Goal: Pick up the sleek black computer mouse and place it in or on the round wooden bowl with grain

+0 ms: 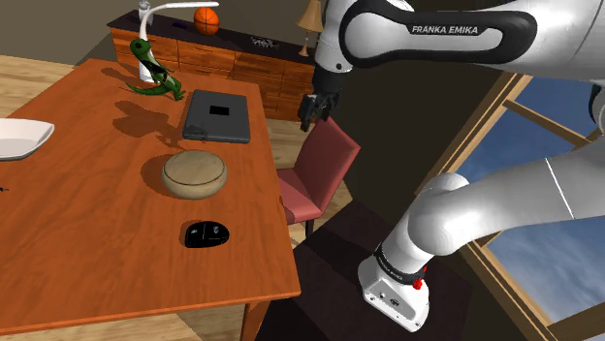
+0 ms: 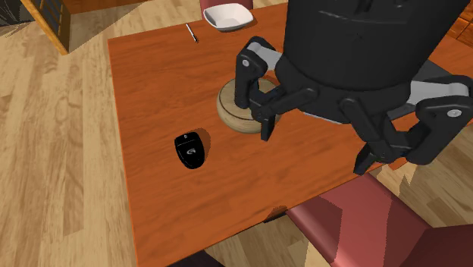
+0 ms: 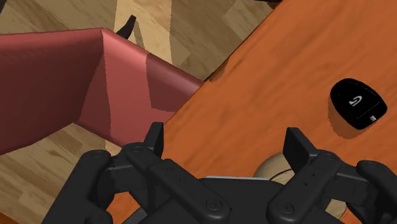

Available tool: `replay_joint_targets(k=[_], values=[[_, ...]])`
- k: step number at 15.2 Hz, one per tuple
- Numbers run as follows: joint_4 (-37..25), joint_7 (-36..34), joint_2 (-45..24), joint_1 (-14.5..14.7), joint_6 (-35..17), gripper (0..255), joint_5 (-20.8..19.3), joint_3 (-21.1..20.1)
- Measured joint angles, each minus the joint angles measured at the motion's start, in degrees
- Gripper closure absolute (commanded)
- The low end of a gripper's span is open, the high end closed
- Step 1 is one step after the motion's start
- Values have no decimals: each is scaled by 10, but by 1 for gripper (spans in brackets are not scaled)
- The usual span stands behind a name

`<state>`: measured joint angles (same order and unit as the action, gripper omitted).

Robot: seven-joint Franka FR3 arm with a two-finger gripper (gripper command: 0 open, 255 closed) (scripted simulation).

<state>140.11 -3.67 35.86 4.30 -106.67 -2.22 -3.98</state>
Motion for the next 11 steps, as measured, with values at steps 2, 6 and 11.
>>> replay_joint_targets(k=[2, 6, 11], values=[[4, 17, -26, 12, -29, 0, 1, -4], [12, 41, -85, 38, -94, 0, 7, -21], [13, 71, -164, 67, -171, 0, 8, -44]])
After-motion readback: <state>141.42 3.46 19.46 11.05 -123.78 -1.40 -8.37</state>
